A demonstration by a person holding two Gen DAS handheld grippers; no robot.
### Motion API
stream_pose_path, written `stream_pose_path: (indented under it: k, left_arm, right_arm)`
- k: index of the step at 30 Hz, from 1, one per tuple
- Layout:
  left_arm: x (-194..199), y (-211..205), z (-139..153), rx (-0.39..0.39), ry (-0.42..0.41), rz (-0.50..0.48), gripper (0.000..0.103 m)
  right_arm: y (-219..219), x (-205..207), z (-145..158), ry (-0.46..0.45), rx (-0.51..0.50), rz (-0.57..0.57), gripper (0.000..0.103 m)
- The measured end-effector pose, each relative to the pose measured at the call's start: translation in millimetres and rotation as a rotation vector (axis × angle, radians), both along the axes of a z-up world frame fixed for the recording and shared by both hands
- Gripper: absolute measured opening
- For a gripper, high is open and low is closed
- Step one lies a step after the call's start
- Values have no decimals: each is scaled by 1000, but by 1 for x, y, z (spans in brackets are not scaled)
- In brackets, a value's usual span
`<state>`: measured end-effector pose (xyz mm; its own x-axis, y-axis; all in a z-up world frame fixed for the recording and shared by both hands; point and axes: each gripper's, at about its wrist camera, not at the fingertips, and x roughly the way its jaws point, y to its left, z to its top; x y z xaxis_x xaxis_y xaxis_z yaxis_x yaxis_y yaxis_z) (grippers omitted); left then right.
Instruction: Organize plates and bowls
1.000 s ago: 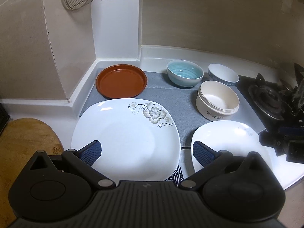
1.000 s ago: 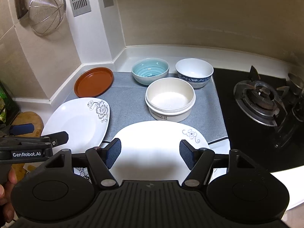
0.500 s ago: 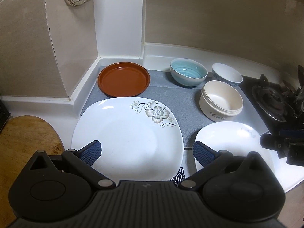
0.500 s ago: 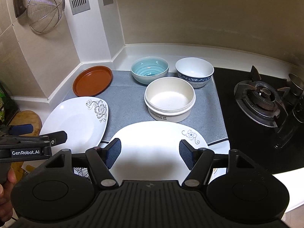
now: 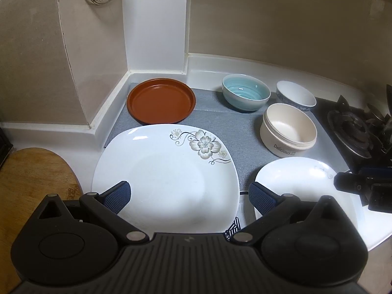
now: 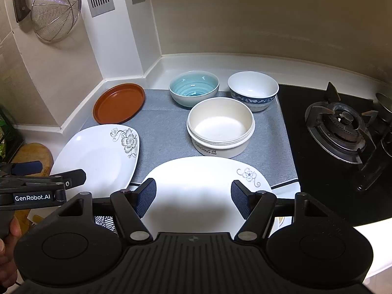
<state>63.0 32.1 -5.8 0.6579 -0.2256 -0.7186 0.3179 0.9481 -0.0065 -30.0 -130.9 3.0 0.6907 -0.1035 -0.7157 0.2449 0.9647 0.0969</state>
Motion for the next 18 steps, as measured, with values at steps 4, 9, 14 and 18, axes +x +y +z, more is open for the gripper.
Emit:
stream_pose_path:
  k: [4,9,14,18]
  left_arm:
    - [1,6,-2,-12,5,13,91]
    - [7,34,-5,-56,13,76,41]
    - [14,73,-16,-59,16,158,16]
    - [27,99,-29,-59,37,231,16]
  right_arm:
    - [4,5,-3,9,4,17,59]
    - [9,18,-3,5,17,66,38]
    - [24,48,0,-19,33,138,28]
    - [38,81,-6,-12,43,181,29]
